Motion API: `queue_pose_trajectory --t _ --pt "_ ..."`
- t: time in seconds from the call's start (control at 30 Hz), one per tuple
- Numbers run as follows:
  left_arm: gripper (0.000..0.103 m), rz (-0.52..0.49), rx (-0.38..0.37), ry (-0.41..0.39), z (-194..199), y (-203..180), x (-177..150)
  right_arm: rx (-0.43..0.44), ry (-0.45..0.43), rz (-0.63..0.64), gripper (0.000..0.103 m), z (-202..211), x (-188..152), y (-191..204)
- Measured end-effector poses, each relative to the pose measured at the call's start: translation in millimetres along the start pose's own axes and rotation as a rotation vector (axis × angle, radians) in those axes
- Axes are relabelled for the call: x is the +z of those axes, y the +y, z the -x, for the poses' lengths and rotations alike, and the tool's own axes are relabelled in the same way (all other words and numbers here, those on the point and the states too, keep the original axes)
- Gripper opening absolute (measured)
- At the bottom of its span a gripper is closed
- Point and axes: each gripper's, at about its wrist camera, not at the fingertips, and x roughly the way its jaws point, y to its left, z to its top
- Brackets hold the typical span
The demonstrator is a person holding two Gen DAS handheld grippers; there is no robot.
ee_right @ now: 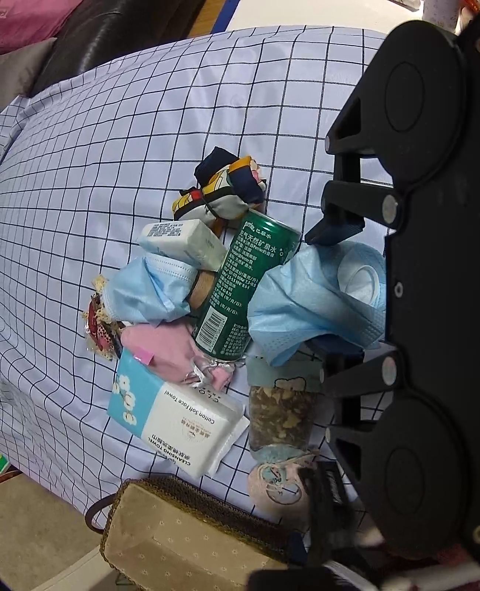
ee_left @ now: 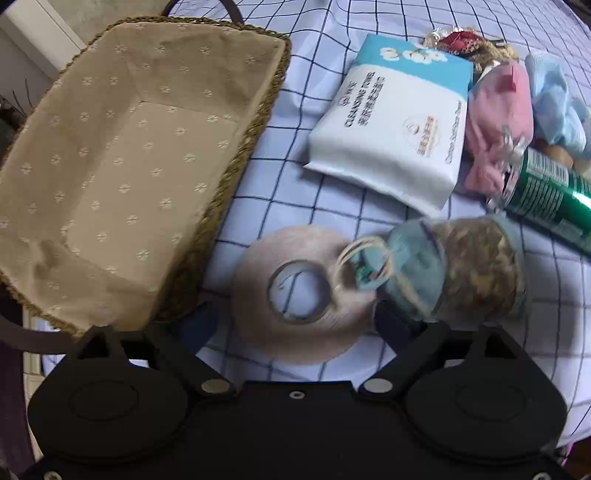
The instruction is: Organize soft objects
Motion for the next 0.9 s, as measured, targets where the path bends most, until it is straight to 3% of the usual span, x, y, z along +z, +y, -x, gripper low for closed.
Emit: queue_pose_trajectory --t 0.23,0.37,0.47,0.57,0.73,0.9 --pt "0.092 -0.053 0.038 -0.009 -11 -22 -3 -0.002 0.001 -0.007 0.052 1 -2 -3" --pt "0.091 -0.033 0.008 -0.005 -13 -24 0 -0.007 0.007 -0.014 0.052 -2 -1 -5" --pt "0.078 -0.046 -0.012 -0.014 -10 -28 -2 -0.005 0.005 -0.011 0.052 -2 -1 -4" --pt "0.077 -0.05 -0.039 -0.004 -2 -32 -6 -0.003 0.004 -0.002 0.052 -2 -1 -1" --pt "0.077 -0.098 -0.164 0.017 15 -54 -14 -0.006 0.008 0.006 0.052 -5 1 2" --pt "0.077 -0.118 -0.173 -0.002 21 -66 -21 -0.01 0.014 0.011 0.052 -8 0 3"
